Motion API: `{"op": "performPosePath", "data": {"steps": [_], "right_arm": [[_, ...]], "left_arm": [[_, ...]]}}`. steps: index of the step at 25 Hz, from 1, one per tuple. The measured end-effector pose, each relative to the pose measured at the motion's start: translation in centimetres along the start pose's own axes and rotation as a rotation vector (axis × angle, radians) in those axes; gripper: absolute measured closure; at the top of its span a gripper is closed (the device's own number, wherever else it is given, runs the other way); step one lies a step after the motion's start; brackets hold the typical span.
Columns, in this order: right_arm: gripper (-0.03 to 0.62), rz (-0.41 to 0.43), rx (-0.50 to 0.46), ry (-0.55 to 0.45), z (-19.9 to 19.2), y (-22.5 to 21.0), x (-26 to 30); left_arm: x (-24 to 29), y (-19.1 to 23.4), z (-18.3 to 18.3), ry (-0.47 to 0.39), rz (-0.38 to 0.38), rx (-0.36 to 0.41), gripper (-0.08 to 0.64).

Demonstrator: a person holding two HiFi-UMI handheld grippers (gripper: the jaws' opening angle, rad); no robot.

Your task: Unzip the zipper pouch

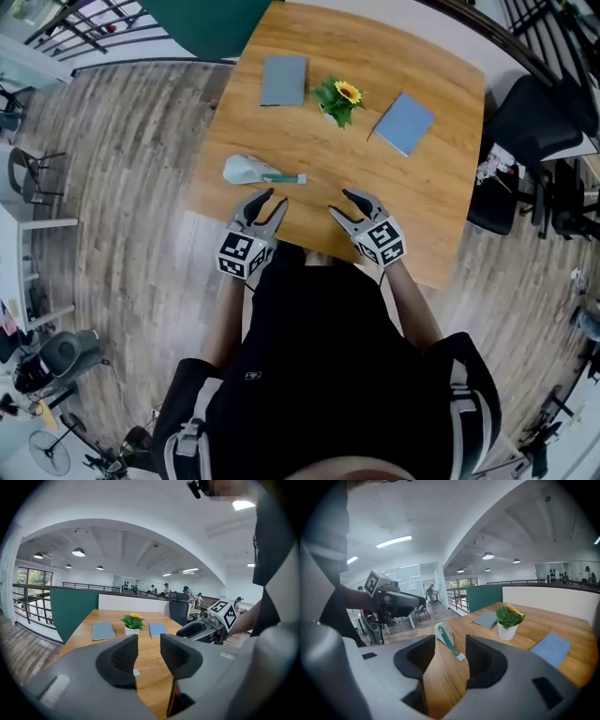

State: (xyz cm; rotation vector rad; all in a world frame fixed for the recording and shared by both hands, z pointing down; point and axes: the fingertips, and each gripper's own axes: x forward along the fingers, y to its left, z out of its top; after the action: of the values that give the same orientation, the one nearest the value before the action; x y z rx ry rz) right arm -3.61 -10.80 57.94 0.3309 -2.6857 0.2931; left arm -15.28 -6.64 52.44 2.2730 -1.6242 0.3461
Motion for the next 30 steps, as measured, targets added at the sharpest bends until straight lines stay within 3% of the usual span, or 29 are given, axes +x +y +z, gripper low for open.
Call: {"op": "performPosePath", "data": {"steps": [9,13,16,22,27,30], "right_arm": [[0.387,-0.072,0.023,0.030,2.1,0.7,5.6],[0.387,-0.116,0.039,0.040,2.5,0.4,6.9],[0.387,-0.142,0.054,0.050,2.3,0.3,7.7],[0.386,-0.187,0.083,0.071,1.7,0.2,8.6],[0.387,-0.234,0.118,0.074,1.2,0.2,8.5],[0.387,-0.260,0.139,0.075,0.7,0.2,8.6]], "left_arm": [[0.2,7.3,-1.0,0.056,-0.083,0.026,0.411],[1.0,8.7,-2.5,0.125,-0.126,0.126,0.407],[1.8,9.5,-3.4,0.154,-0.172,0.142,0.402],[3.6,10.5,-5.2,0.222,-0.248,0.255,0.393],[4.2,10.2,-6.6,0.290,-0.389,0.361,0.360],[4.8,10.5,-7.3,0.323,-0.436,0.399,0.348]]}}
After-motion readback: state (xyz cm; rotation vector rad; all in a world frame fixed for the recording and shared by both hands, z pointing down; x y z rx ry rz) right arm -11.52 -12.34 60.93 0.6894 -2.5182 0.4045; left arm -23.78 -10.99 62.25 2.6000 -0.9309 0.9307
